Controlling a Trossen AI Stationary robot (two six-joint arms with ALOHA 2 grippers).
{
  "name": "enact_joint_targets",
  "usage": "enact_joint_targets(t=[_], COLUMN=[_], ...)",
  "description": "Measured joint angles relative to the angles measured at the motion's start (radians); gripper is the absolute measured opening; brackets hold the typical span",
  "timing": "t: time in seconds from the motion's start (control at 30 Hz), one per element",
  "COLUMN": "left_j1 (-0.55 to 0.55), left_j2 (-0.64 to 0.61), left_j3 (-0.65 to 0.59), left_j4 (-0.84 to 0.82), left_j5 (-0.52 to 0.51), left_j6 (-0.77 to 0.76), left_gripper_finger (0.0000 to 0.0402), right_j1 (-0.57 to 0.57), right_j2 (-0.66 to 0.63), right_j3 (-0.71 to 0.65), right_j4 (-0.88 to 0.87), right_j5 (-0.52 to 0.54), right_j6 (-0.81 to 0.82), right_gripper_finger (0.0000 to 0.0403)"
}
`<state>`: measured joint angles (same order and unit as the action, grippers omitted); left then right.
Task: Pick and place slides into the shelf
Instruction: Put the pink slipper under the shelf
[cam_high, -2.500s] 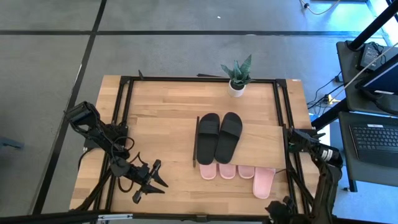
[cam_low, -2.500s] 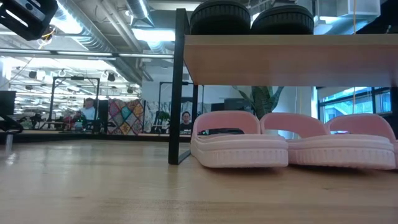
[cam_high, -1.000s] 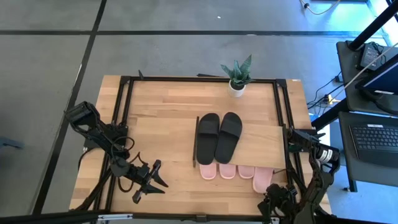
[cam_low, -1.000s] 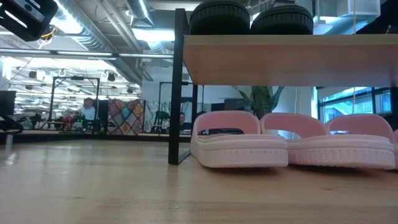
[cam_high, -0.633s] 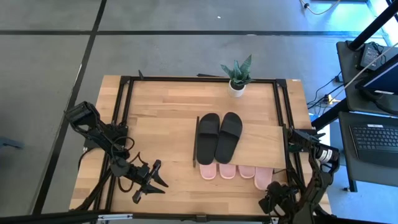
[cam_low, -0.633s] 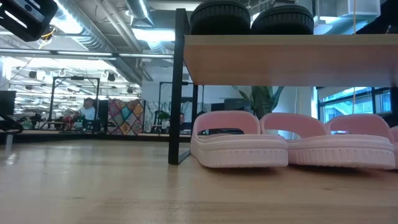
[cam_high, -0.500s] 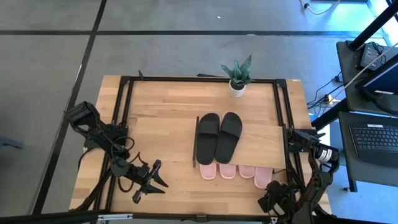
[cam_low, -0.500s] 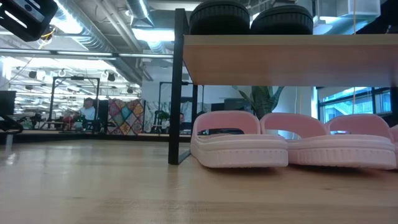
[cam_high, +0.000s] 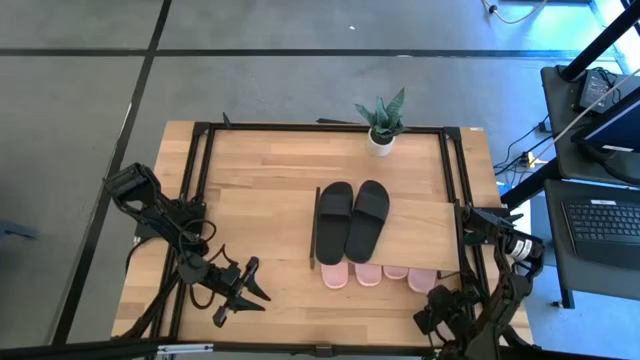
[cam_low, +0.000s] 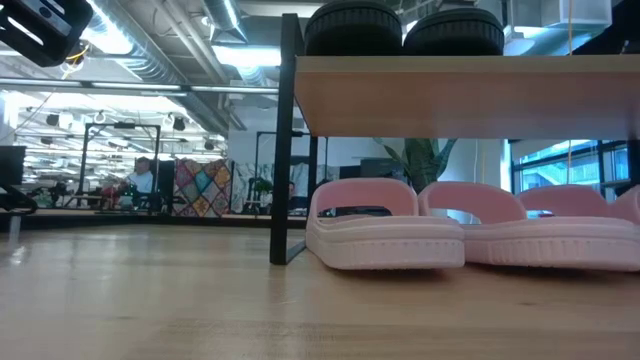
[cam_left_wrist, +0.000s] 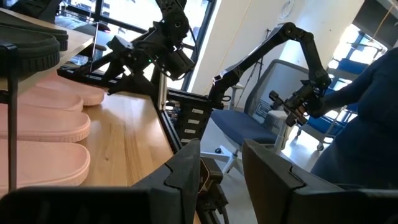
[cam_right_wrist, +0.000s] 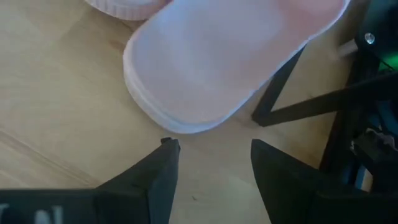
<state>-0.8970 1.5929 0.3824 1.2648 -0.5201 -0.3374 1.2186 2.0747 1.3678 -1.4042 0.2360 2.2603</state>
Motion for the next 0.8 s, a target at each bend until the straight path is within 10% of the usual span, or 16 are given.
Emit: enact_joint_targets(t=[0.8], left_j1=[0.003], left_j2=[0.000], left_j3=[0.000], left_j4=[0.000], left_j5=[-0.014], left_j6=[0.002], left_gripper_finger=[0.0111], right_j1=[-0.036], right_j2=[-0.001], right_j3=[-0.001], right_j4=[-0.138], right_j5=[-0.040], right_j6=[0.006], right_gripper_finger=[0.0200])
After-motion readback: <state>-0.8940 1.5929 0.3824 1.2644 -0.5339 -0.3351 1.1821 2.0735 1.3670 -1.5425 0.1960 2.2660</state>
